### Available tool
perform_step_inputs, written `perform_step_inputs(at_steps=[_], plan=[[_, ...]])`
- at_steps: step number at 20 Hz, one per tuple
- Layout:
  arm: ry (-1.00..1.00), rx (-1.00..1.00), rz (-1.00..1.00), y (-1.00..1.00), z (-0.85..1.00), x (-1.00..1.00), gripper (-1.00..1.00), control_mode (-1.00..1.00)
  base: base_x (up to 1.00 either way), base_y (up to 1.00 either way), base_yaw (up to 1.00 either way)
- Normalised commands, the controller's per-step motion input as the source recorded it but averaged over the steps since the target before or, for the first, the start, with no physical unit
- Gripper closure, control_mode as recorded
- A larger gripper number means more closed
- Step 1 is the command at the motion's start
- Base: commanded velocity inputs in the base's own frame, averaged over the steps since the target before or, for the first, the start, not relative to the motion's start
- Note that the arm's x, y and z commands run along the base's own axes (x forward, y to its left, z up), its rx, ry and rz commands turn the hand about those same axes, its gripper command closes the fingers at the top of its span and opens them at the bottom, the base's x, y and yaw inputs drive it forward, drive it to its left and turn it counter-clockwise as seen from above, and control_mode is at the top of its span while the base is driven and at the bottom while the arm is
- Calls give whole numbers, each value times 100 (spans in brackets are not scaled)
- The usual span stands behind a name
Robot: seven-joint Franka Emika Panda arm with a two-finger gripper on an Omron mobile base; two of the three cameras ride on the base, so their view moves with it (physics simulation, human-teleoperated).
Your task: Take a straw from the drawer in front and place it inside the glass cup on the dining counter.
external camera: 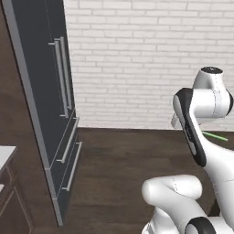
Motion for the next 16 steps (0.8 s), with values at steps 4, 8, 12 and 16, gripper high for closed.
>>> perform_step_inputs(at_steps=[4,8,12,16], plan=[[0,0,0,0,0,0,100,100,100,-25,-16],[0,0,0,0,0,0,100,100,100,-21,-18],[0,0,0,0,0,0,100,100,100,-22,-23],[0,0,0,0,0,0,100,100,100,-14,-34]])
